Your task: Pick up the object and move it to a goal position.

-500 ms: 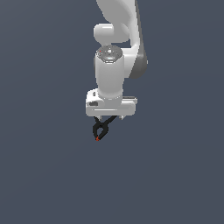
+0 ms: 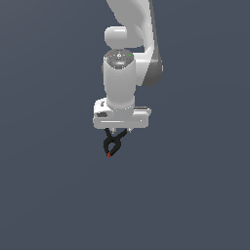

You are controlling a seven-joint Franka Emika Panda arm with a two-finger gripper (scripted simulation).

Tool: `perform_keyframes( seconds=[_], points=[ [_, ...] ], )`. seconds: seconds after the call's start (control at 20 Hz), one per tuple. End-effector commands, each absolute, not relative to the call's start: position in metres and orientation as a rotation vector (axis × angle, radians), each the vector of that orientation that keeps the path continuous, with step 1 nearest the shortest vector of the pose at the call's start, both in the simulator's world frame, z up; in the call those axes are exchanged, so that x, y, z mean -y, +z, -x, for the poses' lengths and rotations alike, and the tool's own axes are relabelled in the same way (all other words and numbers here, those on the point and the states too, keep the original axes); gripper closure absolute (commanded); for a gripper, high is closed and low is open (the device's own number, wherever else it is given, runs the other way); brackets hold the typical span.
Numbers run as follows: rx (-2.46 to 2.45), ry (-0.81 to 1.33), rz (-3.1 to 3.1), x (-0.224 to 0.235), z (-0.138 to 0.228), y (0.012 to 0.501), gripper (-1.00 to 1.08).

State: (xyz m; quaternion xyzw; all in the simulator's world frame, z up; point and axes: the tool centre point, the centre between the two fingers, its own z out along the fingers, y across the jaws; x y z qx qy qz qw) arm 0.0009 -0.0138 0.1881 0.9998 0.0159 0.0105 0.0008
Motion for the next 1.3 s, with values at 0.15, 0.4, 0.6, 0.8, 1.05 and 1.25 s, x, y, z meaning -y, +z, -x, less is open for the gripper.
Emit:
perform_keyframes(
  seconds=[0.15,0.4,0.6,0.8,1.05,1.25],
  points=[
    [-0.022,0.003,-3.149,0.015,0.002,0.183,-0.20],
    [0.079,-0.097,-3.179,0.018,0.012,0.165,-0.20],
    [0.214,-0.234,-3.208,0.020,0.025,0.143,-0.20],
    [0.397,-0.426,-3.229,0.020,0.043,0.116,-0.20],
    [0.671,-0.730,-3.219,0.015,0.072,0.081,-0.20],
    [0.846,-0.937,-3.184,0.009,0.089,0.062,-0.20]
  ],
)
